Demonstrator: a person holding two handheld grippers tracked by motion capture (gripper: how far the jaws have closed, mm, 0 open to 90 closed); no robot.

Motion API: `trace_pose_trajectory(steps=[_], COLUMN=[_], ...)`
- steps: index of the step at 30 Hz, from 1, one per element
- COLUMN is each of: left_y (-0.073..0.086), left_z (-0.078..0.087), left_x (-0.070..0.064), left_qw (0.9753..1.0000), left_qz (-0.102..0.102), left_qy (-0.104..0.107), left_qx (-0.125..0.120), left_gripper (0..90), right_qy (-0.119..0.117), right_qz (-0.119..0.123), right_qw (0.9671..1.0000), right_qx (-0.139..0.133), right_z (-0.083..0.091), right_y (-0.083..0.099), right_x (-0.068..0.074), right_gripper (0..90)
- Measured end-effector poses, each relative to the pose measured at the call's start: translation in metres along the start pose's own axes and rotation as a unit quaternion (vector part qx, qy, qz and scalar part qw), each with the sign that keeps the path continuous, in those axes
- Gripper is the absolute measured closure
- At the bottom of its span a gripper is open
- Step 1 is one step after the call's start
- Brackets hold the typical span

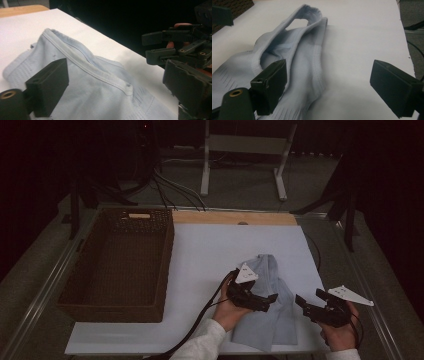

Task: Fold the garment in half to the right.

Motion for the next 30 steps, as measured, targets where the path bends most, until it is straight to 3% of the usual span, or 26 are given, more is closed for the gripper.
trace_pose_trajectory(steps=[5, 13, 24, 30], left_y=[0.001, 0.002, 0.009, 0.011], left_z=[0.007, 0.025, 0.048, 0.059], left_x=[0.007, 0.021, 0.052, 0.059], left_qw=[0.9998, 0.9993, 0.9979, 0.9973], left_qz=[-0.015, -0.021, -0.012, -0.009], left_qy=[-0.014, -0.032, -0.064, -0.072], left_qx=[0.005, 0.002, -0.002, -0.009], left_gripper=[0.7, 0.3, 0.2, 0.2], right_qy=[-0.002, -0.005, -0.009, -0.013], right_qz=[0.001, 0.001, 0.004, 0.006], right_qw=[1.0, 1.0, 0.9999, 0.9999], right_qx=[0.0, 0.0, 0.001, 0.002], right_z=[0.0, 0.0, -0.001, -0.002], right_y=[0.0, -0.001, -0.001, -0.001], right_x=[0.001, 0.003, 0.007, 0.01], right_gripper=[14.3, 14.5, 14.6, 14.7])
Point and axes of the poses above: each handheld gripper's, and its own axes: z roughly backward along the jaws, y roughly out of its underside, x roughly to its left, the point moved 8 cm from there along -z, roughly forward along the jaws, and after that the axes turned 6 degrees about -y, right-handed, at the moved point
